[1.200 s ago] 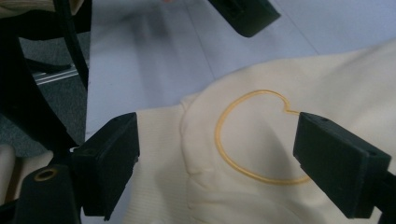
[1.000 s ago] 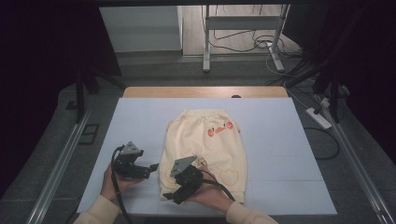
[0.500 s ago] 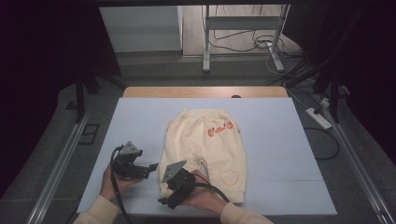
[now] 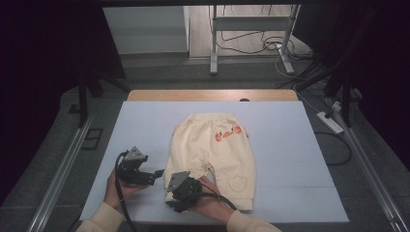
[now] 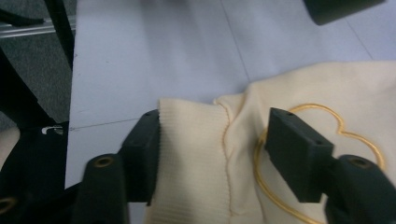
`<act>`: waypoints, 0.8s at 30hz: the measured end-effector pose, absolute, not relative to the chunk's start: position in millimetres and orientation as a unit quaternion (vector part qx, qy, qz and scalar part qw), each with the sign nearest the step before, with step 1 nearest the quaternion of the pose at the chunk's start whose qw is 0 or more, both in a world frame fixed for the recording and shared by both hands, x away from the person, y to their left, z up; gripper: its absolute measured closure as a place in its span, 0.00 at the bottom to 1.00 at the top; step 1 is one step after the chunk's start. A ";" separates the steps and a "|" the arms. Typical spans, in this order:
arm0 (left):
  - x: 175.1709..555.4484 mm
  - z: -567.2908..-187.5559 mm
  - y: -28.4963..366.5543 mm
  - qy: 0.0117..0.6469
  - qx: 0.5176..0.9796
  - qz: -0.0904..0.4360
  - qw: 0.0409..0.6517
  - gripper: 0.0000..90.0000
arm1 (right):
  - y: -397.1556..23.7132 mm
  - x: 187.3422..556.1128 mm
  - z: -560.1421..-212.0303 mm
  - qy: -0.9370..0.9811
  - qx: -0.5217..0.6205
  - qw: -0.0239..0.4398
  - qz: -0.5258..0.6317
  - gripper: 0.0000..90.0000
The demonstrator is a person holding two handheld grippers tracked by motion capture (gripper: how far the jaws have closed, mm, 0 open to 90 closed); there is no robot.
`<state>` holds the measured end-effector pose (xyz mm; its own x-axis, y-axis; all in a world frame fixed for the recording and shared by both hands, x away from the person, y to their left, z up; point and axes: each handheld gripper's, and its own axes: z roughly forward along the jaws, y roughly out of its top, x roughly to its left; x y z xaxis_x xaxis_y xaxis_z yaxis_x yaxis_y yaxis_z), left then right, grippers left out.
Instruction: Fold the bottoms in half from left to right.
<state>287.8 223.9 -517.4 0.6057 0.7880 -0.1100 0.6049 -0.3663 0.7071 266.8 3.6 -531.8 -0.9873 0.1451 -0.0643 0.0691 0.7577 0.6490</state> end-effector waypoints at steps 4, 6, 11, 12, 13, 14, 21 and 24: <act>288.0 -517.5 224.4 0.426 0.817 0.124 0.368 0.12 | 0.5 266.6 -528.9 0.937 0.053 0.072 0.339 0.64; 288.3 -517.4 224.3 0.427 0.816 0.123 0.369 0.12 | -1.6 267.6 -526.9 0.936 0.051 0.065 0.343 0.77; 292.3 -516.9 222.6 0.428 0.815 0.122 0.371 0.13 | -4.0 269.7 -525.0 0.936 0.050 0.054 0.345 0.82; 293.7 -516.5 222.0 0.429 0.814 0.121 0.372 0.13 | -4.6 270.1 -524.2 0.936 0.051 0.053 0.344 0.83; 295.4 -515.9 221.1 0.430 0.813 0.121 0.373 0.13 | -5.4 270.5 -523.4 0.936 0.051 0.050 0.345 0.83; 297.3 -515.3 220.5 0.429 0.813 0.121 0.374 0.13 | -5.8 270.5 -523.0 0.935 0.052 0.051 0.347 0.84; 312.6 -511.7 212.6 0.430 0.812 0.115 0.378 0.13 | -9.7 271.5 -518.6 0.929 0.053 0.048 0.363 0.85; 320.4 -508.6 210.5 0.431 0.809 0.111 0.385 0.13 | -10.9 271.7 -517.7 0.926 0.054 0.047 0.371 0.86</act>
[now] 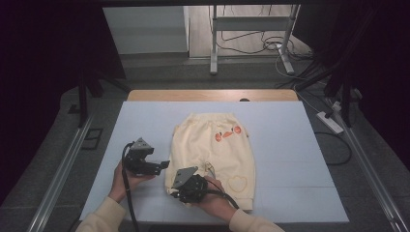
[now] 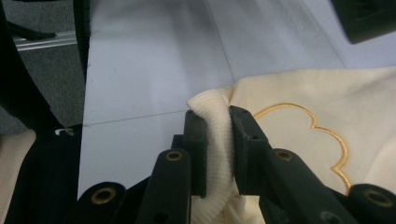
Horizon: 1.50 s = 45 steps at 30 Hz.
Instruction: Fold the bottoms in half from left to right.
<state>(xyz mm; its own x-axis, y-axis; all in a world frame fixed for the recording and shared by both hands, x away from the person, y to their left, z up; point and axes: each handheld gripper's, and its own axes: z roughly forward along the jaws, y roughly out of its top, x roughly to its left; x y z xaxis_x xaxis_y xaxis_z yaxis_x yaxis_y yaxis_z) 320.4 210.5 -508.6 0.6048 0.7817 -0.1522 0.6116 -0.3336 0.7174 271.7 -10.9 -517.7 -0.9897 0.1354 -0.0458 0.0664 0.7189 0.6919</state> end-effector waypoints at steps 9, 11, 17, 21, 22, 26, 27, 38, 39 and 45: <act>344.2 -503.0 201.0 0.427 0.808 0.103 0.392 0.15 | -13.6 272.7 -514.8 0.924 0.054 0.042 0.375 0.86; 348.9 -503.1 200.2 0.430 0.807 0.100 0.392 0.15 | -13.4 272.7 -515.3 0.924 0.054 0.042 0.375 0.86; 360.1 -502.7 197.8 0.430 0.807 0.100 0.393 0.15 | -13.9 272.9 -515.0 0.924 0.053 0.042 0.376 0.86; 367.7 -502.6 194.8 0.429 0.810 0.094 0.389 0.14 | -14.1 272.8 -515.2 0.923 0.055 0.041 0.379 0.86; 369.7 -502.3 193.7 0.429 0.810 0.093 0.388 0.14 | -14.2 272.8 -515.1 0.923 0.055 0.041 0.379 0.86; 377.6 -501.4 189.9 0.429 0.812 0.095 0.384 0.14 | -14.6 273.0 -514.9 0.923 0.054 0.040 0.380 0.86; 379.7 -501.4 189.1 0.429 0.812 0.095 0.384 0.14 | -14.8 273.0 -514.9 0.923 0.055 0.040 0.380 0.86; 400.1 -503.6 183.1 0.431 0.816 0.098 0.372 0.15 | -15.3 273.3 -514.9 0.923 0.055 0.038 0.378 0.86; 402.5 -504.1 182.5 0.430 0.817 0.098 0.371 0.15 | -15.3 273.3 -515.0 0.923 0.055 0.038 0.378 0.86; 414.7 -506.7 178.8 0.432 0.819 0.100 0.365 0.15 | -15.5 273.4 -514.9 0.923 0.055 0.037 0.378 0.86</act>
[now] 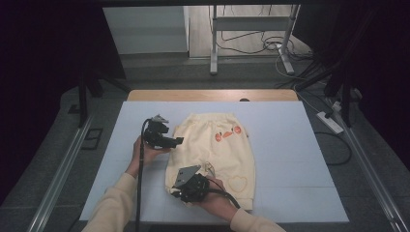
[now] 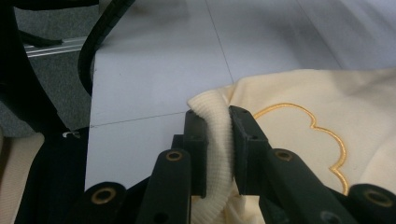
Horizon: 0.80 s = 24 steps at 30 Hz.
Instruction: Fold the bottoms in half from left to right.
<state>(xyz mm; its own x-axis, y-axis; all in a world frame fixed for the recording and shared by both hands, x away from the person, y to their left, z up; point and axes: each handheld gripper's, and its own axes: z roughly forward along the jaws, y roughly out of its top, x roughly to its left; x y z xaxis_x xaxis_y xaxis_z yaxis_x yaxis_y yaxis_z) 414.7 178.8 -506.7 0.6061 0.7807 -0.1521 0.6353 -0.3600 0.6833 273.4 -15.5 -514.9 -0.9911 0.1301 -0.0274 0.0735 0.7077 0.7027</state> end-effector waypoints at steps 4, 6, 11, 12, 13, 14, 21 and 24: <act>419.7 -508.9 178.8 0.435 0.819 0.095 0.362 0.15 | -15.5 273.4 -515.2 0.923 0.056 0.037 0.378 0.86; 421.9 -509.5 178.1 0.435 0.819 0.093 0.363 0.16 | -15.4 273.4 -515.3 0.923 0.056 0.037 0.378 0.86; 426.3 -510.5 175.2 0.432 0.823 0.092 0.358 0.16 | -15.4 273.4 -515.3 0.923 0.056 0.036 0.379 0.86; 427.1 -510.8 175.0 0.433 0.822 0.091 0.358 0.16 | -15.4 273.4 -515.3 0.923 0.056 0.036 0.379 0.86; 427.7 -511.1 174.9 0.433 0.822 0.091 0.358 0.16 | -15.4 273.4 -515.4 0.923 0.056 0.036 0.379 0.86; 428.4 -511.6 174.8 0.432 0.823 0.091 0.358 0.16 | -15.5 273.4 -515.3 0.924 0.055 0.037 0.377 0.86; 433.3 -515.8 174.3 0.433 0.825 0.086 0.354 0.18 | -15.1 273.1 -516.2 0.924 0.055 0.037 0.377 0.86; 435.0 -518.6 173.7 0.433 0.826 0.085 0.351 0.20 | -15.0 273.1 -516.5 0.924 0.055 0.037 0.377 0.86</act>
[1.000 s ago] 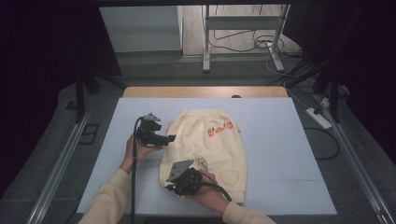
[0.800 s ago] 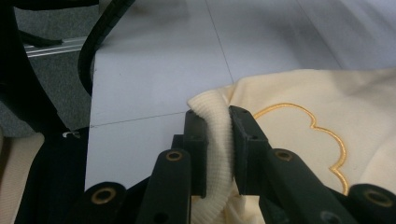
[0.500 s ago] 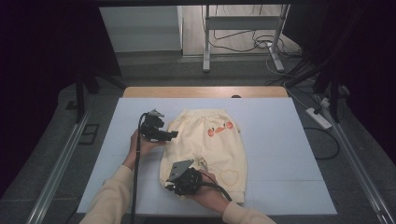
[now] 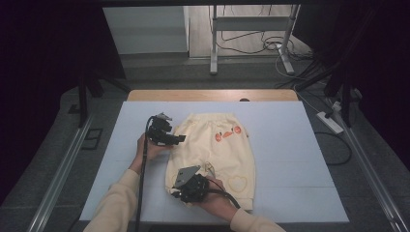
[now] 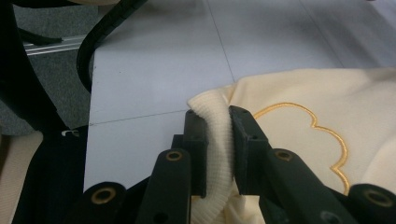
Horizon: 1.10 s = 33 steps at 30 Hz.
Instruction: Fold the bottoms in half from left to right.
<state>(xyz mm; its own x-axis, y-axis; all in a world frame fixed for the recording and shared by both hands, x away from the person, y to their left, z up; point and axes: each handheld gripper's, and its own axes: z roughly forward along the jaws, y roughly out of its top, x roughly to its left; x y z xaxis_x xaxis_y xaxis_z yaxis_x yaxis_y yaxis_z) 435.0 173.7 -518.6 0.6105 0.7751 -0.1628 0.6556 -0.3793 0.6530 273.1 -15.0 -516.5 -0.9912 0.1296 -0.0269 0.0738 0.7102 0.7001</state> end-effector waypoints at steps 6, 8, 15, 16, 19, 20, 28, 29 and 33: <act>439.5 -525.8 170.6 0.438 0.828 0.081 0.340 0.24 | -14.9 273.5 -517.0 0.925 0.054 0.037 0.375 0.86; 440.4 -528.2 169.2 0.439 0.830 0.077 0.336 0.24 | -15.1 273.5 -516.6 0.924 0.055 0.037 0.376 0.86; 442.1 -533.7 167.5 0.437 0.836 0.063 0.326 0.28 | -16.3 273.9 -515.1 0.923 0.057 0.036 0.379 0.85; 442.0 -533.4 168.1 0.438 0.836 0.063 0.325 0.29 | -16.3 273.8 -515.1 0.923 0.057 0.036 0.379 0.86; 441.4 -533.2 171.7 0.445 0.829 0.059 0.333 0.43 | -16.3 273.4 -515.2 0.923 0.057 0.037 0.379 0.85; 441.3 -533.1 173.3 0.445 0.828 0.053 0.336 0.48 | -16.2 273.4 -515.3 0.923 0.057 0.037 0.379 0.85; 440.5 -534.2 174.4 0.431 0.829 0.016 0.356 0.90 | -16.0 273.6 -515.8 0.923 0.057 0.037 0.379 0.85; 440.2 -533.5 174.8 0.431 0.829 0.016 0.357 0.90 | -16.0 273.7 -515.9 0.923 0.057 0.037 0.379 0.85; 438.8 -530.5 176.3 0.430 0.827 0.017 0.363 0.92 | -16.2 273.5 -515.8 0.923 0.056 0.037 0.378 0.85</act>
<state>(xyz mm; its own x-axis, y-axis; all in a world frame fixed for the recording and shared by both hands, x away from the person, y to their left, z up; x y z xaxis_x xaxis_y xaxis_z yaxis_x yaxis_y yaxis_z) 438.8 176.3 -530.5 0.6304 0.7225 -0.2838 0.6981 -0.3679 0.6142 273.5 -16.2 -515.8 -0.9911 0.1304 -0.0255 0.0750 0.7076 0.7026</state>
